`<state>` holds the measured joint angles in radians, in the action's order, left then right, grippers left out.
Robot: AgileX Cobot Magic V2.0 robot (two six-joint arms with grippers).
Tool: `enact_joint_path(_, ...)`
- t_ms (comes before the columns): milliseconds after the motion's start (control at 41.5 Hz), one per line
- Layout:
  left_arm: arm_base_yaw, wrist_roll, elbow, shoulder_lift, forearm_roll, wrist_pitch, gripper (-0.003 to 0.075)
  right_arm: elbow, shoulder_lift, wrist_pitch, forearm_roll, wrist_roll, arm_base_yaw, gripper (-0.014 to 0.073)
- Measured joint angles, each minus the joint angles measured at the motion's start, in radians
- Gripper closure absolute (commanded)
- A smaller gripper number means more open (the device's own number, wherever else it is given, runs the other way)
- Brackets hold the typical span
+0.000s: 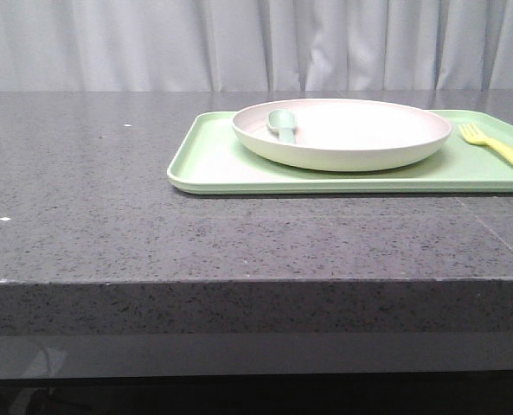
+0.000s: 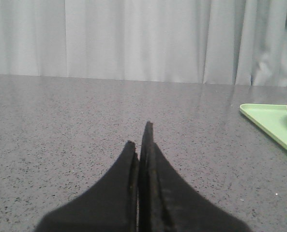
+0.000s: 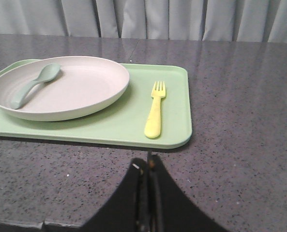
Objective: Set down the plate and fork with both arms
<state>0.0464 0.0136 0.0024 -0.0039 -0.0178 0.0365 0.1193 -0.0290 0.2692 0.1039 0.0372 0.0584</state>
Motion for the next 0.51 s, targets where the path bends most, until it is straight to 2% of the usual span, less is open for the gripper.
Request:
enact_joint_path(241, 0.000, 0.000, 0.000, 0.000, 0.000, 0.000, 0.0740, -0.143, 0.039, -0.198, 0.000, 0.000, -0.016, 0.0662)
enact_joint_path(505, 0.000, 0.000, 0.000, 0.000, 0.000, 0.000, 0.0740, -0.145, 0.039, -0.243, 0.000, 0.002, -0.028, 0.0662)
